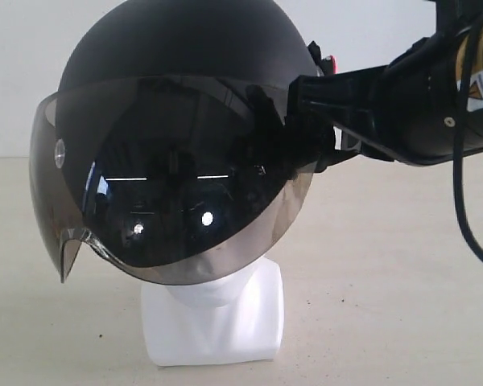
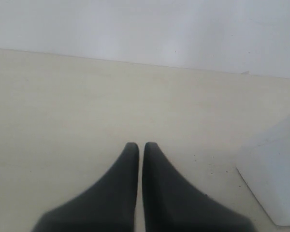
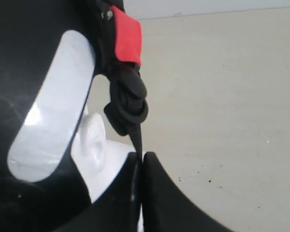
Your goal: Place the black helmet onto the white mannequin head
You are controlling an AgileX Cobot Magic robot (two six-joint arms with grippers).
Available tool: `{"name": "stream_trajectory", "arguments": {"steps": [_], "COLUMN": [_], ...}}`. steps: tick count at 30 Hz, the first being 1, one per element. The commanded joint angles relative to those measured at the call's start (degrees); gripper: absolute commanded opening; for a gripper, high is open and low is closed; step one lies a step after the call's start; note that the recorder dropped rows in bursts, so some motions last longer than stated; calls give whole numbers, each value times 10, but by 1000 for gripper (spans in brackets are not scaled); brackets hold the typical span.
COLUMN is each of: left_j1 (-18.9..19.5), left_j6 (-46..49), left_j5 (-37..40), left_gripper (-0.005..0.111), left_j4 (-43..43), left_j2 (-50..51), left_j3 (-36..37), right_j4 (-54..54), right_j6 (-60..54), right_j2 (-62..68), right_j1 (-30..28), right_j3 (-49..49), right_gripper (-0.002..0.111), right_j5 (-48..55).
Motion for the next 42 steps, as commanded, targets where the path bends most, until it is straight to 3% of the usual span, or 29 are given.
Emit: {"name": "stream_trajectory", "arguments": {"steps": [1,15,30,42], "left_j1": [2,2,2,2], "left_j6": [1,1,1,1], "left_j5": [-5,-5,-5,-5], "left_gripper": [5,5,5,5], "left_j4": [0,0,0,0], "left_j2": [2,2,2,2], "left_j3": [-2,-2,-2,-2], "right_j4": [-30,-100,14,26], "right_j6": [19,58,-62,-72], "right_j2": [-1,-1,19,56], "right_j1": [-6,-6,-144,-154], "right_j3": [36,39,52,52], "right_gripper": [0,0,0,0], "right_j5": [47,69,-47,-52]}}
